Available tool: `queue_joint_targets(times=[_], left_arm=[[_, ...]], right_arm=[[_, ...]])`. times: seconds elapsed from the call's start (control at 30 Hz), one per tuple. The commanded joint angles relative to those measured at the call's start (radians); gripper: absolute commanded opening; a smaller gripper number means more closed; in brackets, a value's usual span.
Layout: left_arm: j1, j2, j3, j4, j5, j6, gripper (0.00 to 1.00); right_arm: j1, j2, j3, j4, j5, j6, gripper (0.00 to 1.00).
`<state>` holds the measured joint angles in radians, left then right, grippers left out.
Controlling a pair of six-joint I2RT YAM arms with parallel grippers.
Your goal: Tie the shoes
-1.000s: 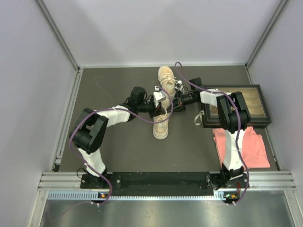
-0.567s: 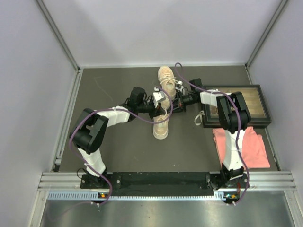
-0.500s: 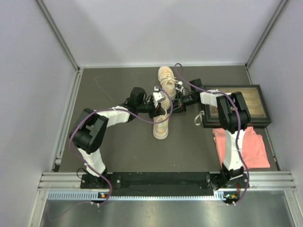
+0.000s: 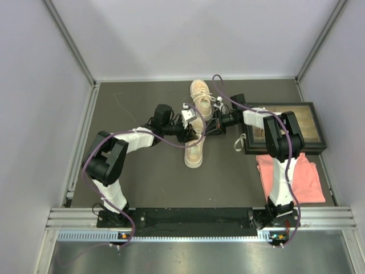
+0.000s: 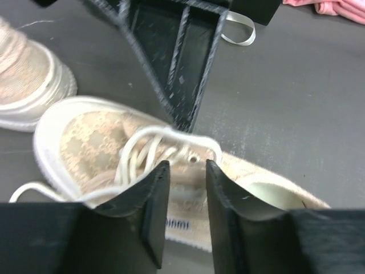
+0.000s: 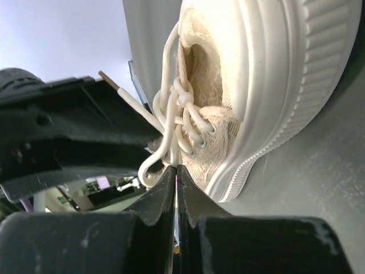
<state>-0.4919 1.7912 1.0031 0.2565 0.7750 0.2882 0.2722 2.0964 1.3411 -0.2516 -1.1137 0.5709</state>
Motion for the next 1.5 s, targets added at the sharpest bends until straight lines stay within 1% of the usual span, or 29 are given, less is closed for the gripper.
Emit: queue_joint_targets(times=[0.0, 0.07, 0.1, 0.13, 0.27, 0.3, 0.43, 0.53, 0.7, 0.87, 0.97, 1.03, 1.1, 1.2, 1.23, 1.27, 1.33, 1.47], left_arm=[[0.068, -0.096, 0.006, -0.045, 0.036, 0.008, 0.4], [0.114, -0.118, 0.02, -0.091, 0.033, 0.041, 0.42], [0.131, -0.122, 0.028, -0.103, 0.035, 0.054, 0.45], [0.16, -0.119, 0.043, -0.147, 0.044, 0.092, 0.45], [0.202, -0.073, 0.104, -0.253, 0.038, 0.224, 0.49], [0.204, -0.058, 0.12, -0.29, 0.032, 0.248, 0.5], [0.204, 0.023, 0.183, -0.324, 0.01, 0.357, 0.52], [0.204, 0.086, 0.228, -0.315, -0.026, 0.381, 0.53], [0.204, 0.183, 0.325, -0.358, -0.12, 0.422, 0.53], [0.188, 0.276, 0.416, -0.445, -0.192, 0.479, 0.51], [0.184, 0.303, 0.434, -0.467, -0.22, 0.493, 0.45], [0.181, 0.318, 0.451, -0.487, -0.235, 0.505, 0.34], [0.179, 0.33, 0.472, -0.543, -0.247, 0.522, 0.27], [0.184, 0.324, 0.482, -0.638, -0.273, 0.557, 0.14], [0.185, 0.315, 0.483, -0.66, -0.304, 0.557, 0.05], [0.19, 0.295, 0.48, -0.698, -0.304, 0.565, 0.0], [0.211, 0.261, 0.451, -0.708, -0.295, 0.562, 0.0], [0.266, 0.116, 0.34, -0.675, -0.249, 0.533, 0.0]], right_arm=[[-0.011, -0.09, 0.024, -0.067, 0.021, -0.086, 0.0], [-0.011, -0.099, 0.032, -0.097, 0.028, -0.124, 0.0], [-0.011, -0.101, 0.032, -0.119, 0.029, -0.134, 0.0], [-0.011, -0.11, 0.033, -0.126, 0.031, -0.144, 0.0], [-0.011, -0.124, 0.05, -0.167, 0.051, -0.181, 0.0], [-0.011, -0.128, 0.055, -0.178, 0.06, -0.187, 0.0], [-0.011, -0.139, 0.067, -0.216, 0.083, -0.22, 0.0], [-0.011, -0.145, 0.072, -0.235, 0.1, -0.23, 0.0], [-0.011, -0.159, 0.079, -0.27, 0.13, -0.258, 0.0], [-0.011, -0.164, 0.082, -0.293, 0.163, -0.284, 0.0], [-0.011, -0.165, 0.09, -0.305, 0.175, -0.293, 0.0], [-0.011, -0.165, 0.098, -0.311, 0.181, -0.299, 0.0], [-0.011, -0.165, 0.104, -0.324, 0.189, -0.305, 0.0], [-0.011, -0.162, 0.118, -0.342, 0.199, -0.324, 0.0], [-0.011, -0.162, 0.121, -0.348, 0.203, -0.33, 0.0], [-0.013, -0.164, 0.122, -0.357, 0.213, -0.338, 0.0], [-0.011, -0.167, 0.13, -0.383, 0.229, -0.362, 0.0], [-0.013, -0.191, 0.125, -0.419, 0.262, -0.407, 0.0]])
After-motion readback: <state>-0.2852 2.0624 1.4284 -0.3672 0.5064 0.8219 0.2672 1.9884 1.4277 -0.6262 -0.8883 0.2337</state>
